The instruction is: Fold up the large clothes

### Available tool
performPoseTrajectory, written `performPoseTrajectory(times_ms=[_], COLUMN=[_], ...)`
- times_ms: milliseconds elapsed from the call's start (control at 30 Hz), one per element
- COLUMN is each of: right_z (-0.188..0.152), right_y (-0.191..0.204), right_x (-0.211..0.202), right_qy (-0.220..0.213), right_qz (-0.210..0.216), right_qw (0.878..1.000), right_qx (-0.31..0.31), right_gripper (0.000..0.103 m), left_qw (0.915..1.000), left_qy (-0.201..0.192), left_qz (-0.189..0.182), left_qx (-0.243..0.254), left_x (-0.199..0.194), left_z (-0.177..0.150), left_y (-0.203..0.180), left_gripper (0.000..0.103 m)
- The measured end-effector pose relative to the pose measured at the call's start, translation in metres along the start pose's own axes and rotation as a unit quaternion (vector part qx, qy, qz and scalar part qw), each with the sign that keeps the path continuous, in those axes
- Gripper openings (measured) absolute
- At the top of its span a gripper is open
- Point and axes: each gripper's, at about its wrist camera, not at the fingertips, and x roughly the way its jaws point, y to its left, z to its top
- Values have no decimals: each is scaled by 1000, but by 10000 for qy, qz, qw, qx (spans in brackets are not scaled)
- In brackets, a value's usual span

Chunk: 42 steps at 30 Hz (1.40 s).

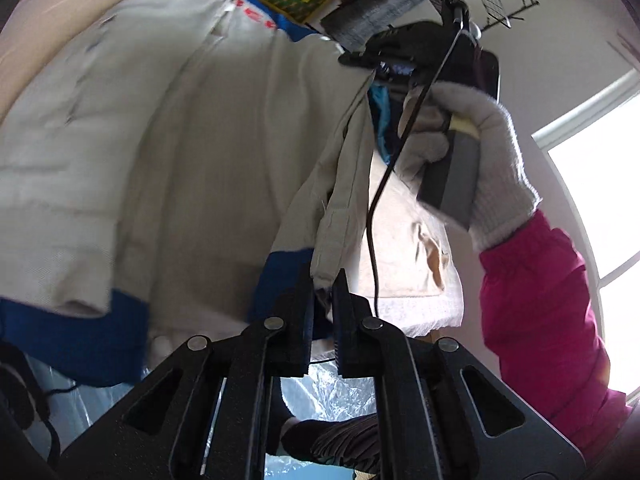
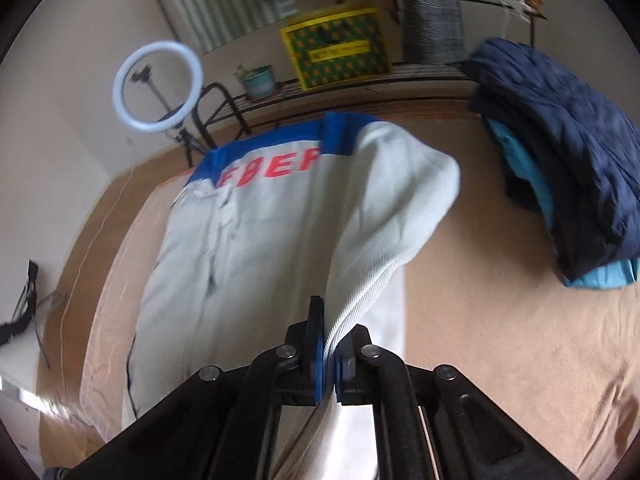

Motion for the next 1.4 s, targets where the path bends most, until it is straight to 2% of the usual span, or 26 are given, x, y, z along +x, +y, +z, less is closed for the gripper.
performPoseTrajectory(times_ms=[267, 367, 467, 533, 600, 700, 833, 900, 933, 967, 1000, 1067, 1100, 1200, 1333, 1367, 1400], right_z=[-11, -25, -41, -46, -46, -42, -33, -26, -24, -18, -10, 5, 14, 42, 75, 82, 88], right_y=[93, 125, 151, 159, 159, 153, 130, 110, 103, 91, 79, 58, 47, 29, 32, 34, 37], right_x=[47, 74, 98, 106, 107, 93, 58, 40, 34, 28, 23, 18, 18, 30, 61, 73, 85], right_qy=[332, 526, 748, 861, 1063, 1108, 1065, 881, 800, 676, 522, 228, 100, -9, 108, 194, 268], right_qz=[-307, -539, -886, -1023, -718, -303, 805, 1258, 1324, 1285, 1215, 1008, 910, 846, 688, 535, 381], right_qw=[9927, 9838, 9679, 9610, 9646, 9690, 9751, 9772, 9788, 9824, 9862, 9928, 9951, 9964, 9972, 9981, 9987], right_qx=[-1115, -1625, -2229, -2419, -2302, -2185, -1770, -1465, -1341, -1171, -993, -601, -372, 76, 264, 236, 197], right_gripper=[1, 1, 2, 9, 29, 29, 30, 34, 35, 41, 52, 67, 68, 68, 68, 60, 34], left_qw=[9993, 9987, 9982, 9980, 9980, 9983, 9990, 9995, 9997, 9996, 9996, 9993, 9991, 9986, 9983, 9982, 9980], left_qy=[-90, -87, -61, -73, -82, -87, -68, -107, -143, -195, -245, -299, -325, -349, -442, -475, -508], left_qz=[216, 274, 304, 304, 277, 241, 187, 150, 162, 166, 167, 179, 199, 218, 287, 302, 325], left_qx=[-301, -422, -506, -548, -564, -515, -390, -241, -141, -77, -1, 134, 202, 320, 261, 223, 167], left_x=[-27, -34, -32, -33, -33, -34, -42, -50, -56, -61, -67, -73, -74, -71, -63, -64, -64], left_z=[-10, -13, -10, -10, -8, -7, -6, -4, -3, -3, -1, 1, 2, 4, 13, 15, 17], left_y=[36, 49, 60, 64, 66, 66, 63, 59, 56, 54, 52, 49, 48, 48, 50, 54, 58], left_gripper=[2, 2, 2, 2, 2, 2, 2, 2, 2, 2, 2, 2, 2, 2, 2, 2, 2])
